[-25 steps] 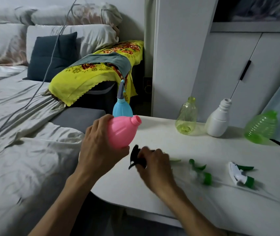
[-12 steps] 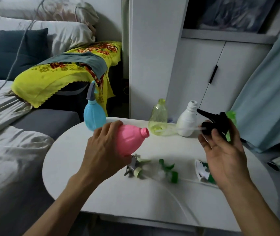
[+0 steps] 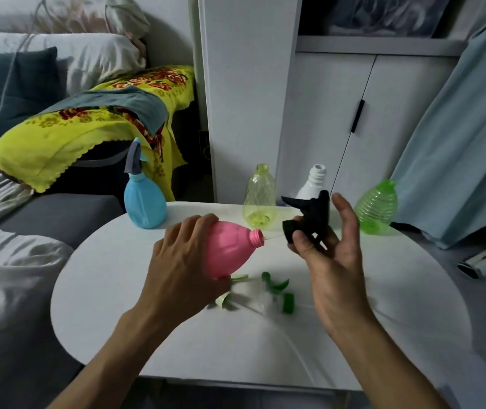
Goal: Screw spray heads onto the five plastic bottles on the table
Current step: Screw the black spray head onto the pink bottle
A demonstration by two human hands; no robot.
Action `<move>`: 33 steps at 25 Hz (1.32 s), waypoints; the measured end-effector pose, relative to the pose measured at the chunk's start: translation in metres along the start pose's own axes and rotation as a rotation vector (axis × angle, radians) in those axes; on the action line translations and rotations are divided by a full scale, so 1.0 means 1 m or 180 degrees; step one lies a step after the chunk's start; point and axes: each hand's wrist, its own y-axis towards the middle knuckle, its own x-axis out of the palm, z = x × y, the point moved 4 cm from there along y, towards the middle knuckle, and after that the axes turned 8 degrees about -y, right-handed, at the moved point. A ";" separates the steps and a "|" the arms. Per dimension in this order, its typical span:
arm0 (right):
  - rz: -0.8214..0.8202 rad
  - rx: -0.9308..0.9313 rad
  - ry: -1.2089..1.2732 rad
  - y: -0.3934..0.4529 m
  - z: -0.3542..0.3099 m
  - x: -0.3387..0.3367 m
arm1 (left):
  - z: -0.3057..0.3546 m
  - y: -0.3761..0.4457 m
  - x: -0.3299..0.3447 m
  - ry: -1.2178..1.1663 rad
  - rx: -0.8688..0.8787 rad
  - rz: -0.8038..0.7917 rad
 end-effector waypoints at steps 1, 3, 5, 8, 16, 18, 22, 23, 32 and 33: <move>-0.0059 -0.0070 -0.0094 -0.002 0.003 0.003 | 0.000 0.000 -0.001 -0.0016 -0.0005 0.0010; -0.0151 -0.0193 -0.0261 -0.004 0.004 0.007 | 0.000 0.000 -0.003 0.0015 0.0032 0.0017; -0.0293 -0.0249 -0.0374 -0.005 0.005 0.012 | 0.001 -0.002 -0.005 0.0036 0.0089 0.0022; -0.0579 -0.0290 -0.0812 -0.008 0.008 0.018 | 0.001 -0.003 -0.010 0.0020 0.0080 0.0053; -0.0441 -0.2117 -0.4189 -0.006 -0.010 0.012 | -0.005 -0.007 -0.022 0.0087 0.0236 -0.0056; -0.0741 -0.2088 -0.4246 -0.008 -0.007 0.016 | -0.005 -0.008 -0.024 0.0094 0.0317 -0.0041; -0.1637 -0.1871 -0.3705 -0.019 0.001 0.025 | -0.004 -0.010 -0.026 0.0171 0.0499 -0.0077; -0.1717 -0.1809 -0.3611 -0.021 0.002 0.026 | -0.003 -0.011 -0.026 0.0213 0.0537 -0.0103; -0.1451 -0.1979 -0.3407 -0.023 -0.005 0.027 | 0.002 -0.013 -0.025 0.0434 0.0623 -0.0089; -0.1400 -0.1644 -0.3157 -0.023 -0.006 0.025 | 0.003 -0.013 -0.025 0.0429 0.0623 -0.0040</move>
